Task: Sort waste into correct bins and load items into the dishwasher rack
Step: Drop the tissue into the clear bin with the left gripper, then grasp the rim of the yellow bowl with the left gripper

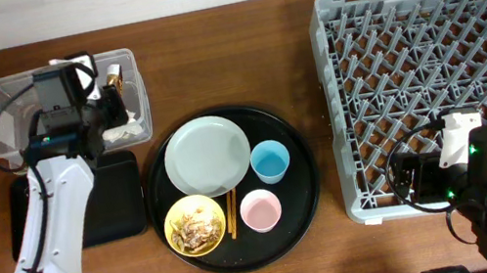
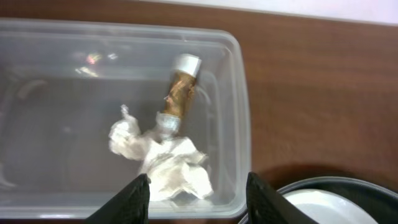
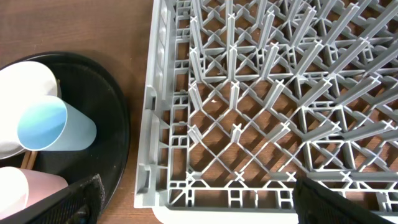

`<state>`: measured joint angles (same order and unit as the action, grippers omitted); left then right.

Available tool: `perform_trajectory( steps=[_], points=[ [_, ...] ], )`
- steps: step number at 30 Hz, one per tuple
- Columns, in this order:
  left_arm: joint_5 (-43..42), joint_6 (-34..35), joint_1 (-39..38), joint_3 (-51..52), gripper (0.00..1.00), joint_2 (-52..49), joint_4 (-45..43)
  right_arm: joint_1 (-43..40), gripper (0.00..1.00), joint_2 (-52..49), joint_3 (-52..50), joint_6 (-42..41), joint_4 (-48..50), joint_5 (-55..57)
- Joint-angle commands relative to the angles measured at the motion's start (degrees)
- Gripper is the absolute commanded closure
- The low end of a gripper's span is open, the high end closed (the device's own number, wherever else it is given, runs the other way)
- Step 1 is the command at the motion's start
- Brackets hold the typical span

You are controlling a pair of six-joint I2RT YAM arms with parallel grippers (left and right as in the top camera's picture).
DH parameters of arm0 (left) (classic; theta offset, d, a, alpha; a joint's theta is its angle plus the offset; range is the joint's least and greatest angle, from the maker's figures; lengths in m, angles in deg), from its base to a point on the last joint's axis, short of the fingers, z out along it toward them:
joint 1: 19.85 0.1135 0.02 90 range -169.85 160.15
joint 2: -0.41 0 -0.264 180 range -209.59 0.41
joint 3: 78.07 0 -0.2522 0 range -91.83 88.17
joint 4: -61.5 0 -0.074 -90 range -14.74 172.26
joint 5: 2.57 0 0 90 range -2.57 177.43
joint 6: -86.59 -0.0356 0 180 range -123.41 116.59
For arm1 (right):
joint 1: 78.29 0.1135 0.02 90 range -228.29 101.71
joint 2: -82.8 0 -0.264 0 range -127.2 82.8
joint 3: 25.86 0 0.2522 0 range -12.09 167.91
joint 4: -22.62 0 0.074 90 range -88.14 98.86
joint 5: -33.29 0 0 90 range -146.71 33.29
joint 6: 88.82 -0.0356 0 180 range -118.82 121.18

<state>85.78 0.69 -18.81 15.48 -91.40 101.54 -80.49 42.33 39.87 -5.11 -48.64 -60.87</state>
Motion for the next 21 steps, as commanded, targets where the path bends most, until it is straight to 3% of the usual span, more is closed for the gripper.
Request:
perform_trajectory(
  steps=[1, 6, 9, 15, 19, 21],
  points=[
    [-3.7, -0.3, -3.0, -0.5, 0.51, 3.0, 7.7, 0.3, 0.02, 0.0, 1.2, -0.4, 0.0, -0.3],
    [-3.7, -0.3, -9.7, -0.4, 0.49, 3.7, 25.2, 0.3, 0.02, 0.0, 1.2, -0.4, 0.0, -0.3],
    [-3.7, 1.2, -14.4, -0.1, 0.43, 3.7, 30.7, 0.3, 0.02, 0.0, 1.2, -0.4, 0.0, -0.3],
    [-3.7, 15.2, -21.8, 4.4, 0.43, 3.7, 31.1, 0.3, 0.02, 0.0, 1.2, -0.4, -0.2, -0.3],
    [-3.5, 19.4, -25.8, 10.3, 0.44, 3.7, 27.4, 0.3, 0.02, 0.0, 1.2, -0.4, -0.2, -0.3],
    [-3.5, 19.9, -27.5, 13.6, 0.51, 3.7, 24.3, 0.3, 0.02, 0.0, 1.2, -0.4, -0.2, -0.3]
  ],
)
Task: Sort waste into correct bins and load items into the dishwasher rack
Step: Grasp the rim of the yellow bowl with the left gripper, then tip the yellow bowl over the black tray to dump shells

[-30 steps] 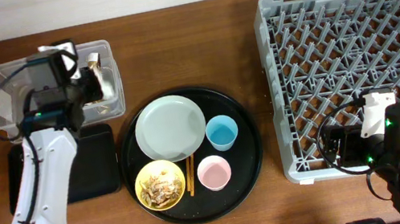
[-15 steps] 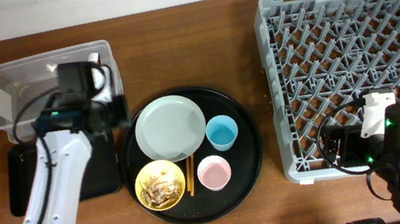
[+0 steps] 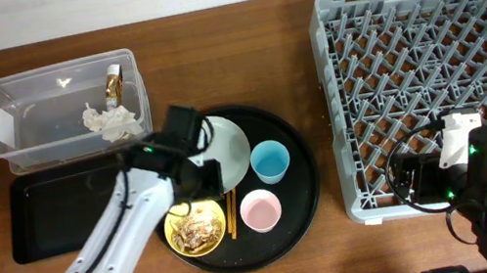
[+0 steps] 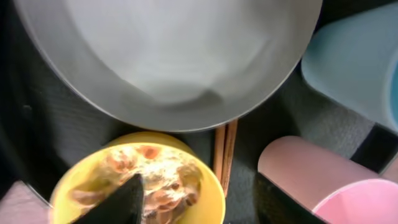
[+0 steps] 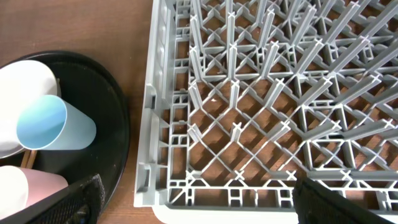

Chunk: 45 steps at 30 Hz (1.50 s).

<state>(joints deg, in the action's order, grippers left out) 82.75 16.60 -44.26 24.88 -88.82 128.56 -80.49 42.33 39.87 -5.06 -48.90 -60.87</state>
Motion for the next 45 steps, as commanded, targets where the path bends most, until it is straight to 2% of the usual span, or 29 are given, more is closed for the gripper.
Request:
perform_trajectory(
  steps=[1, 4, 8, 11, 15, 18, 23, 32, 35, 38, 42, 45],
  points=[
    [-0.5, 4.0, -2.7, 6.1, 0.53, 1.1, -4.9, 0.3, 0.02, 0.0, 1.2, -0.4, 0.1, -0.3],
    [-0.5, 4.4, -3.7, 11.9, 0.57, 1.1, -10.4, 0.3, 0.02, 0.0, 1.2, -0.4, 0.1, -0.3],
    [-0.5, 4.9, -3.7, 15.8, 0.6, 1.1, -12.7, 0.3, 0.02, 0.0, 1.2, -0.4, 0.1, -0.3],
    [-0.5, 4.9, -3.7, 16.4, 0.71, 1.1, -13.5, 0.3, 0.02, 0.0, 1.2, -0.4, 0.0, -0.3],
    [-0.5, 4.9, -3.7, 16.4, 0.93, 1.1, -13.8, 0.3, 0.02, 0.0, 1.2, -0.4, 0.0, -0.3],
    [-0.5, 4.9, -3.7, 16.3, 0.99, 1.1, -13.7, 0.3, 0.02, 0.0, 1.2, -0.4, 0.0, -0.3],
    [-0.5, 4.8, -3.7, 15.3, 1.0, 1.6, -11.8, 0.3, 0.02, 0.0, 1.2, -0.4, 0.0, -0.3],
    [0.2, 2.8, -3.1, 3.7, 1.0, 6.2, -2.7, 0.3, 0.02, 0.0, 1.2, -0.4, 0.0, -0.3],
    [0.2, 2.6, 0.2, 0.9, 1.0, 7.2, -1.2, 0.3, 0.02, 0.0, 1.2, -0.4, 0.0, -0.3],
    [-1.2, 0.3, 8.0, 0.5, 1.0, 7.4, -1.2, 0.3, 0.02, 0.0, 1.2, -0.4, 0.0, -0.3],
    [-10.5, -9.6, 20.2, 0.5, 1.0, 7.3, -3.6, 0.3, 0.02, 0.0, 1.2, -0.4, 0.0, -0.3],
    [-20.7, -16.0, 30.3, 0.6, 1.0, 6.3, -6.2, 0.3, 0.02, 0.0, 1.2, -0.4, 0.0, -0.3]
  ],
)
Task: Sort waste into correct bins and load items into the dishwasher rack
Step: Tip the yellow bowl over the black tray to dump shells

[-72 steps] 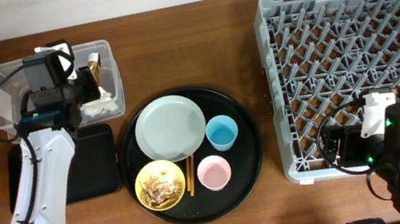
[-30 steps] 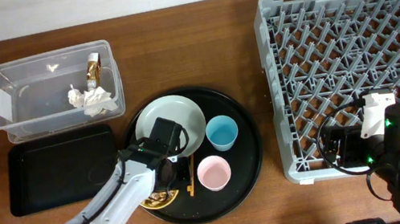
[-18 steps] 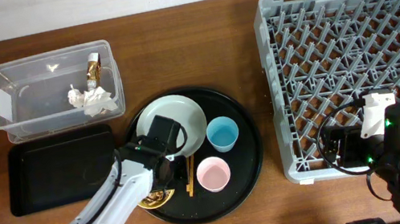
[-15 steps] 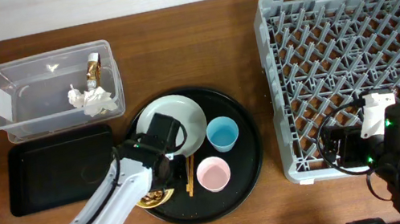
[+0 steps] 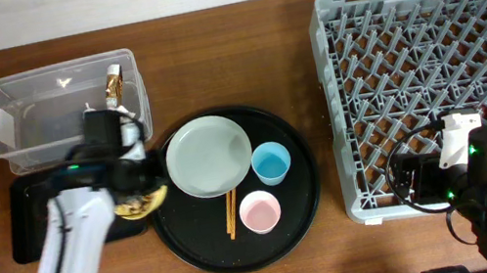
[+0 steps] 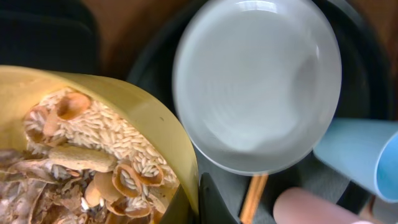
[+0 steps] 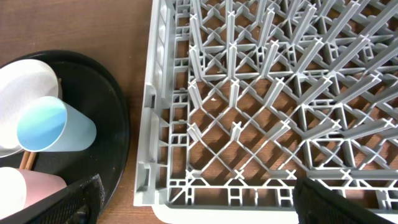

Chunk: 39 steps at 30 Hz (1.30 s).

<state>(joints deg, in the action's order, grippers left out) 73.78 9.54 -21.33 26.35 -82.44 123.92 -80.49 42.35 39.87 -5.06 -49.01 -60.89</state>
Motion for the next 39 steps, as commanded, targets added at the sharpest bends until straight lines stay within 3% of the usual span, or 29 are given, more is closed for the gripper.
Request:
perform_trajectory(
  steps=[1, 8, 10, 16, 27, 29, 31, 33, 36, 37, 39],
  points=[
    [-14.3, -10.3, 9.4, -0.9, 1.0, -0.6, -1.9, 0.3, 0.02, -0.1, 1.2, -0.4, 0.1, -0.3],
    [-38.2, -17.9, 23.8, -0.9, 1.0, -9.4, -3.7, 0.3, 0.02, -0.1, 1.2, -0.4, 0.1, -0.3],
    [-48.7, -20.2, 27.9, -0.9, 1.0, -12.8, -3.6, 0.3, 0.02, -0.1, 1.2, -0.4, 0.0, -0.3],
    [-63.4, -20.3, 35.7, -0.9, 1.0, -17.6, -3.7, 0.3, 0.02, -0.1, 1.2, -0.4, -0.2, -0.3],
    [-70.1, -20.0, 42.1, -0.9, 1.0, -18.5, -1.3, 0.3, 0.02, -0.1, 1.2, -0.4, -0.2, -0.3],
    [-67.6, -19.7, 42.3, -0.9, 1.0, -18.5, -1.7, 0.3, 0.02, -0.1, 1.2, -0.4, -0.2, -0.3],
    [-66.3, -15.9, 42.2, -0.9, 1.0, -18.5, -1.1, 0.3, 0.02, -0.1, 1.2, -0.4, -0.2, -0.3],
    [-72.4, -16.7, 42.3, -0.9, 1.0, -18.5, -1.6, 0.3, 0.02, -0.1, 1.2, -0.4, -0.2, -0.3],
    [-69.0, -12.4, 43.1, -0.9, 1.0, -18.5, -3.9, 0.3, 0.01, -0.1, 1.2, -0.4, -0.3, -0.3],
    [-74.5, -15.8, 43.2, -0.9, 1.0, -18.5, -3.9, 0.3, 0.02, -0.1, 1.2, -0.4, -0.4, -0.3],
    [-71.1, -16.0, 43.3, -0.9, 1.0, -18.5, -5.2, 0.3, 0.02, -0.1, 1.2, -0.4, -0.4, -0.3]
  ],
)
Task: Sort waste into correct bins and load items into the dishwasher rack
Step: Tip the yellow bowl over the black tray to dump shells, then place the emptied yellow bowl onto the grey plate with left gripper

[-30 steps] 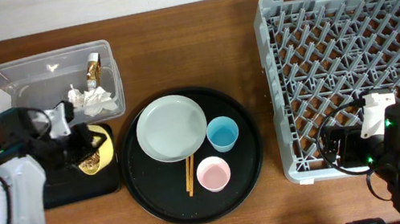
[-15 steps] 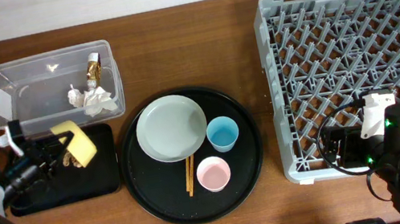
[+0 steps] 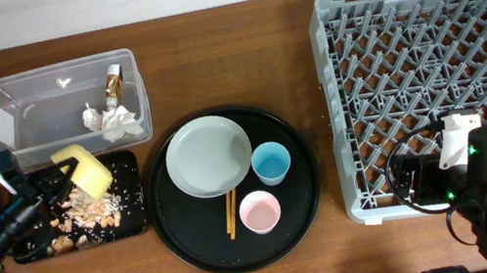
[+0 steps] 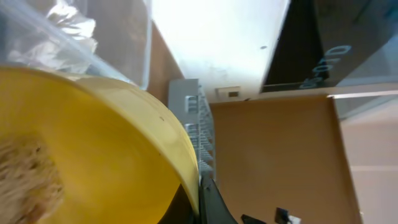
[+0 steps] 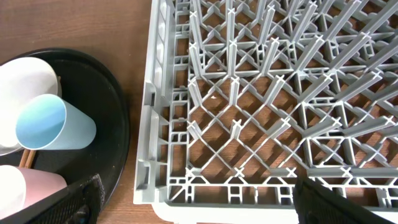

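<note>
The yellow bowl (image 3: 84, 170) is tipped on its side over the black rectangular tray (image 3: 26, 198), and my left gripper (image 3: 61, 184) is shut on its rim. Food scraps (image 3: 85, 215) lie scattered on that tray. In the left wrist view the yellow bowl (image 4: 93, 143) fills the frame, its rim pinched in my left gripper (image 4: 198, 194). A grey-green plate (image 3: 208, 155), blue cup (image 3: 271, 162), pink cup (image 3: 260, 211) and chopsticks (image 3: 231, 213) sit on the round black tray (image 3: 305, 196). My right gripper (image 5: 205, 208) is open over the near left corner of the grey rack (image 5: 280, 93).
A clear bin (image 3: 23, 124) behind the rectangular tray holds crumpled tissue (image 3: 119, 122) and a small bottle (image 3: 112, 79). The dishwasher rack (image 3: 436, 74) takes up the right side, with bare wood between it and the round tray.
The left arm has moved left, and the bowl, then upright and full, is now tipped on its side over the rectangular tray. Its scraps now lie on that tray. The right arm is unchanged.
My left gripper was open over the clear bin, then open above the full yellow bowl on the round tray. Later it was shut on the bowl's rim, held at the rectangular tray's edge. Now the bowl is tipped and scraps lie on that tray. The right gripper stayed open.
</note>
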`<state>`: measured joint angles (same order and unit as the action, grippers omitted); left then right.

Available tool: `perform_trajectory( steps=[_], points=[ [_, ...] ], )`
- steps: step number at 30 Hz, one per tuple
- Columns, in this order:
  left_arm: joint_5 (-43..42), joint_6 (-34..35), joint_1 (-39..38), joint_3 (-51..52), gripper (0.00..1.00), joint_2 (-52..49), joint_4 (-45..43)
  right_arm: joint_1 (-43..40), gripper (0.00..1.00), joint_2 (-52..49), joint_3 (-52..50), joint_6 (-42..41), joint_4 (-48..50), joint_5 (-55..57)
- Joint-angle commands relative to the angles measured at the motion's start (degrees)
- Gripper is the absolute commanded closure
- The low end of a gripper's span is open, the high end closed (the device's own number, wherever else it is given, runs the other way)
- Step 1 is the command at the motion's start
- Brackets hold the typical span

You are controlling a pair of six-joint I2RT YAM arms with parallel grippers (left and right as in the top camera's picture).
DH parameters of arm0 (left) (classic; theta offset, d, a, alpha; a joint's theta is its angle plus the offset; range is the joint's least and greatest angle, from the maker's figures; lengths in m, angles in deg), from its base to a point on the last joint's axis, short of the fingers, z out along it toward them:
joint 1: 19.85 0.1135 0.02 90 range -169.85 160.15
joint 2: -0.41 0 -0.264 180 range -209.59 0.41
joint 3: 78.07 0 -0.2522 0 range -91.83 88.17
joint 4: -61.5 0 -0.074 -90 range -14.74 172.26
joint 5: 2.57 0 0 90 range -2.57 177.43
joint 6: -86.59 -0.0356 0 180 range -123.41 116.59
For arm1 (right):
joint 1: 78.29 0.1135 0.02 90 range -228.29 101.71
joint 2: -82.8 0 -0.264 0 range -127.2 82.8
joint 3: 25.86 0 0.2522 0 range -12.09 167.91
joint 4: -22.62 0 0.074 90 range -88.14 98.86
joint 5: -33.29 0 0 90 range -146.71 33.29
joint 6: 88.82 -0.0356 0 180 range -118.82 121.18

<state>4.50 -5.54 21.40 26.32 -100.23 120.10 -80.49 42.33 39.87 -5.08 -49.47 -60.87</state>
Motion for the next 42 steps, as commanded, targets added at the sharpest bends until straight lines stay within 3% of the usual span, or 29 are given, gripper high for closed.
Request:
perform_trajectory(
  steps=[1, 3, 5, 6, 7, 9, 11, 12, 13, 16, 18, 22, 25, 28, 33, 38, 42],
  points=[
    [0.6, 0.7, 0.7, -0.9, 1.0, -0.7, -1.0, 0.3, 0.02, 0.0, 1.2, -0.4, 0.0, -0.3],
    [-6.6, -1.9, 0.6, -0.9, 1.0, -0.7, 1.7, 0.3, 0.02, 0.0, 1.2, -0.4, 0.0, -0.3],
    [-3.1, -3.0, 0.9, -0.9, 1.0, -0.7, -0.3, 0.3, 0.02, 0.0, 1.2, -0.4, 0.1, -0.3],
    [2.5, 1.2, 1.1, -0.9, 1.0, -0.7, -0.6, 0.3, 0.02, 0.0, 1.2, -0.4, 0.0, -0.3],
    [2.1, 2.4, 1.2, -0.9, 1.0, -0.7, 0.5, 0.3, 0.02, 0.0, 1.2, -0.4, 0.0, -0.3],
    [-5.5, -1.9, 1.2, -0.9, 1.0, -0.7, 0.2, 0.3, 0.02, 0.0, 1.2, -0.4, 0.0, -0.3],
    [0.0, 4.4, 1.7, -0.9, 1.0, -0.7, -0.7, 0.3, 0.02, 0.0, 1.2, -0.4, 0.0, -0.3],
    [-3.6, 4.6, 1.7, -0.9, 1.0, -0.7, 0.9, 0.3, 0.02, 0.0, 1.2, -0.4, 0.0, -0.3],
    [-7.1, 1.4, 1.5, -0.9, 1.0, -0.7, 1.1, 0.3, 0.02, 0.0, 1.2, -0.4, -0.2, -0.3],
    [1.4, 4.7, 1.5, -0.9, 1.0, -0.9, -0.9, 0.3, 0.02, 0.0, 1.2, -0.4, -0.2, -0.3],
    [-7.2, -1.0, 1.3, -0.9, 1.0, -0.9, 0.2, 0.3, 0.02, 0.0, 1.2, -0.4, -0.4, -0.3],
    [-4.9, -0.5, 0.9, -0.9, 1.0, -0.7, 1.4, 0.3, 0.02, 0.0, 1.2, -0.4, -0.4, -0.3],
    [9.6, -0.5, -2.7, -0.9, 1.0, 3.9, 5.0, 0.3, 0.02, 0.0, 1.2, -0.4, -0.5, -0.3],
    [17.0, -0.4, -8.8, -0.9, 1.0, 11.0, 5.8, 0.3, 0.02, 0.0, 1.2, -0.4, -0.4, -0.3],
    [40.1, 2.8, -24.6, -0.9, 1.0, 20.1, 5.7, 0.3, 0.02, 0.0, 1.2, -0.4, -0.4, -0.3],
    [54.9, 3.0, -44.2, -0.9, 1.0, 19.3, -1.1, 0.3, 0.02, 0.0, 1.2, -0.4, -0.5, -0.3],
    [63.5, 3.0, -55.1, -0.9, 1.0, 15.7, -8.2, 0.3, 0.02, 0.0, 1.2, -0.4, -0.9, -0.3]
  ],
)
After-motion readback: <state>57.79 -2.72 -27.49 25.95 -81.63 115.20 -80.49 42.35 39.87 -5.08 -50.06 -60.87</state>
